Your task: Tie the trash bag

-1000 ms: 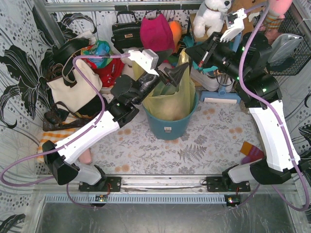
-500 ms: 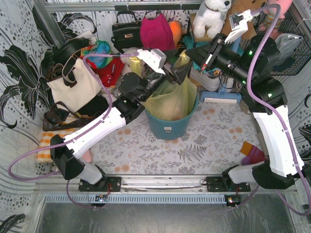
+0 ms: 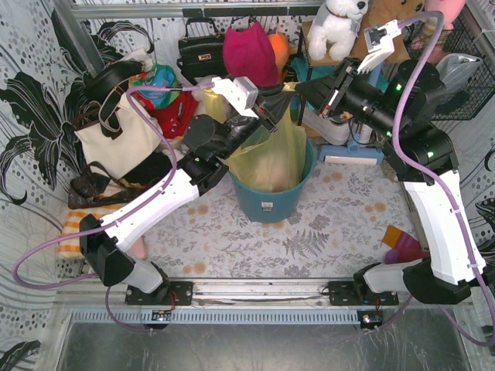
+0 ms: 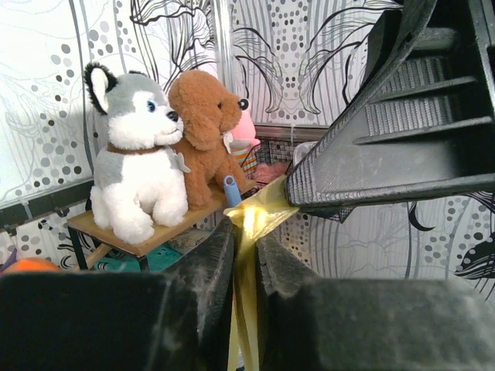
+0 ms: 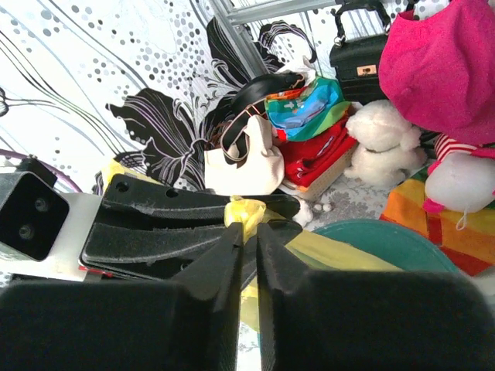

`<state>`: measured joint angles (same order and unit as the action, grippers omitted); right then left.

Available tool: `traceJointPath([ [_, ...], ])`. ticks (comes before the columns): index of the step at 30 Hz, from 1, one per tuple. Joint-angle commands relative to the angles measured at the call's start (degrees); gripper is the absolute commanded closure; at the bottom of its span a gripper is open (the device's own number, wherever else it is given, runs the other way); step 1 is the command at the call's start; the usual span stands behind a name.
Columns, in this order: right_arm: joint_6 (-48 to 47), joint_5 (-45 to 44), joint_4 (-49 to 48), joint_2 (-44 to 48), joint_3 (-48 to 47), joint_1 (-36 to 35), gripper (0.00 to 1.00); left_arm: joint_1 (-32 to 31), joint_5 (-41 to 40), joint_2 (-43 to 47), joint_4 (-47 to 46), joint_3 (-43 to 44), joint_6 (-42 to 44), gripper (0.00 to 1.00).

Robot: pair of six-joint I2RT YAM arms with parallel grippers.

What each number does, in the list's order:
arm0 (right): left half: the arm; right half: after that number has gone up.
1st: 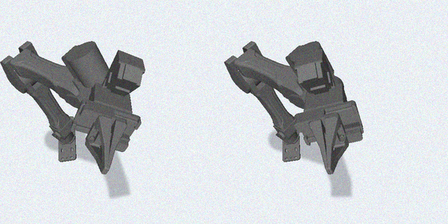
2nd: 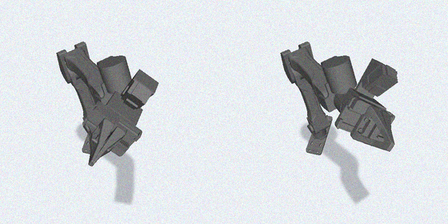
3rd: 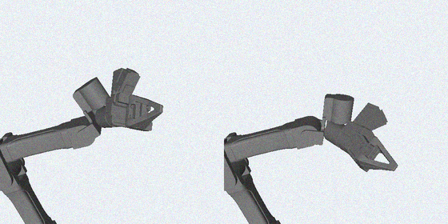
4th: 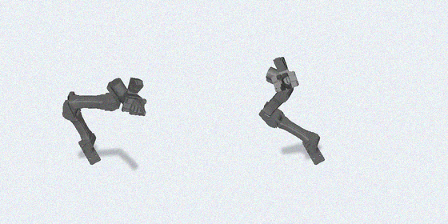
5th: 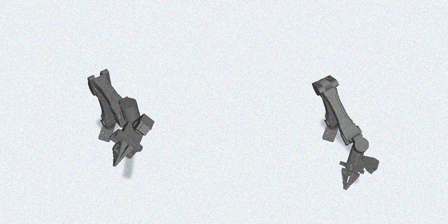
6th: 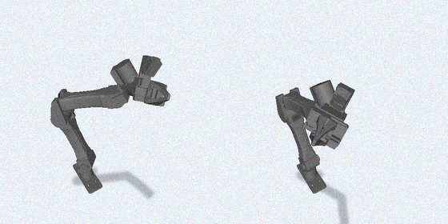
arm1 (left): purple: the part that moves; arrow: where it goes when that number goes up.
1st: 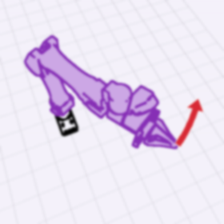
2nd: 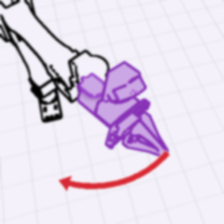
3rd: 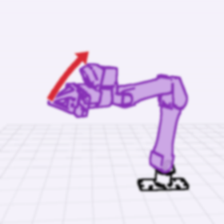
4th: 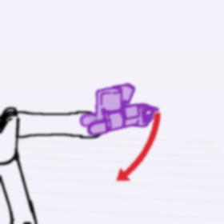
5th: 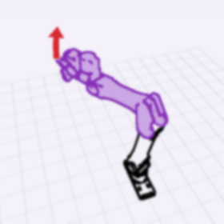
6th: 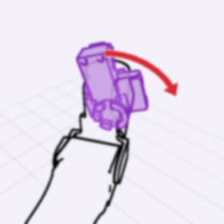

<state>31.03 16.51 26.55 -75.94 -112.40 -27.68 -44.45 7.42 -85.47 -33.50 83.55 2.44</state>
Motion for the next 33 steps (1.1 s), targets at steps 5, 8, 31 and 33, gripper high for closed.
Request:
traceJointPath([
  [5, -3.33, -1.14, 5.45, -0.79, -7.29, -0.14, 0.44, 0.50, 2.91, 0.76, -3.24, 0.48, -1.06, 0.89],
  [8, -3.35, 0.10, 7.67, -2.52, -9.72, -0.14, 0.42, 0.50, 4.02, 0.50, -2.67, 1.06, -1.13, 0.91],
  [31, -5.53, 1.59, 14.63, -7.91, -16.23, -0.18, 0.65, 0.50, 5.58, -0.11, 0.77, 2.41, -0.84, 0.92],
  [33, -5.68, 1.66, 14.67, -7.74, -16.49, -0.13, 0.60, 0.50, 4.98, -0.37, 1.70, 3.06, -0.75, 0.92],
])
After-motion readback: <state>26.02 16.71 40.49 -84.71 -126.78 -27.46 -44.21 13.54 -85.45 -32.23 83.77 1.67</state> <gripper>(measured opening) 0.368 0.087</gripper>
